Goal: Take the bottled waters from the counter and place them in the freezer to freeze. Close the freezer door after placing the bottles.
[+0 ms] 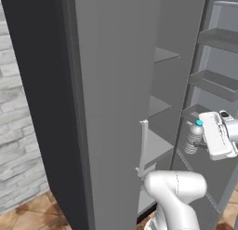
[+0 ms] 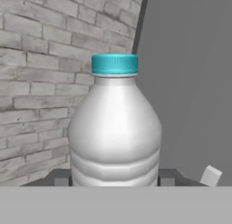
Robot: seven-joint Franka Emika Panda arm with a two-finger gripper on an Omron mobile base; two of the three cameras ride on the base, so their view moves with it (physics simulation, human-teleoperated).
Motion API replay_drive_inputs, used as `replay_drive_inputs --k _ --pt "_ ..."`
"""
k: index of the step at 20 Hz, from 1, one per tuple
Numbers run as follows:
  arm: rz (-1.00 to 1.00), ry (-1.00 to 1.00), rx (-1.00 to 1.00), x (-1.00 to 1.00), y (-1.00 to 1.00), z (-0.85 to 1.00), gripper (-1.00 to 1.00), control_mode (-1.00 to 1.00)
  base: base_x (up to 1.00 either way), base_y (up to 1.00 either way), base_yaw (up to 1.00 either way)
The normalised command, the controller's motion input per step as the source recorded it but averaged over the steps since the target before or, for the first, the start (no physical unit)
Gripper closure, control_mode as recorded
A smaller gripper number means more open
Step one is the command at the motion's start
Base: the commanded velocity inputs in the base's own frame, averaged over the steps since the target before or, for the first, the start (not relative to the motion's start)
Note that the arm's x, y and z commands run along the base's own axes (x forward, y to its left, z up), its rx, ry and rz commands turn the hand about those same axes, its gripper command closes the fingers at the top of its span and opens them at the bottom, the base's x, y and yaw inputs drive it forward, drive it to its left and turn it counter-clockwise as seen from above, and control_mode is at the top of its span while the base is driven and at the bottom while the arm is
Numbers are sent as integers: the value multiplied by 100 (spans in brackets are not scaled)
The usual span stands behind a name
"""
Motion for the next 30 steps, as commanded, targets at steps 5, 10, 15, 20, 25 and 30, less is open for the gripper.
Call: replay_drive_inputs --k 5,10,15,20,25,30 --pt "0 0 0 0 0 0 100 100 29 0 9" --pt "0 0 0 0 0 0 100 100 2 -19 9" --pt "0 0 0 0 0 0 100 100 8 -25 4" --pt "0 0 0 0 0 0 100 100 14 -40 0" --pt "0 0 0 0 0 0 100 100 0 -39 0" --pt "0 0 0 0 0 0 100 100 7 -9 0"
